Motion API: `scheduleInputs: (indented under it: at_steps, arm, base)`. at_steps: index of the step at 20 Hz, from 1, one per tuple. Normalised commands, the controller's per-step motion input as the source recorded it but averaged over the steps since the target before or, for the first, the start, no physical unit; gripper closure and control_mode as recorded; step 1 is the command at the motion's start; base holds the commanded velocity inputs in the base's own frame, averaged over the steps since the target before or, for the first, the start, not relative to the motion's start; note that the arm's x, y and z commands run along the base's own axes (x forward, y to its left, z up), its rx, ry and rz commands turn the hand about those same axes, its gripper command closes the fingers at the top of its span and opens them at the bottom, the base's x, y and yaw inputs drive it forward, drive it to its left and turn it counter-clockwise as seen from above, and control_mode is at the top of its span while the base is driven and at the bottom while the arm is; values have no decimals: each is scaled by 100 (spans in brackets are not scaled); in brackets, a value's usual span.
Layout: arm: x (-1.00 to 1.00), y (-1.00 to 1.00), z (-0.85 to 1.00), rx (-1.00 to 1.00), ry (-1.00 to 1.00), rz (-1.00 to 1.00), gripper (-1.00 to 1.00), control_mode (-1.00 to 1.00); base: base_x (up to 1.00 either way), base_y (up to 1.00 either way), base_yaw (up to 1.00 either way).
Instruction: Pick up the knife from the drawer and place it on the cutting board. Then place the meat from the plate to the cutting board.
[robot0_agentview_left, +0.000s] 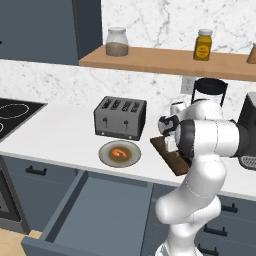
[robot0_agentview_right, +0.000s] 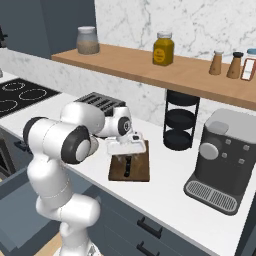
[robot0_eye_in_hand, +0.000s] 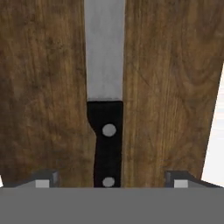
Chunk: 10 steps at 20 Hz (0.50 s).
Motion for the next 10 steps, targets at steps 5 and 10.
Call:
scheduleInputs:
  at_steps: [5, 10]
  arm:
    - [-42, 50, 71, -1, -17, 0, -100, -100]
    - [-23, 98, 33, -1, -10, 0, -100, -100]
  base:
    - [0, 0, 0]
    - [0, 0, 0]
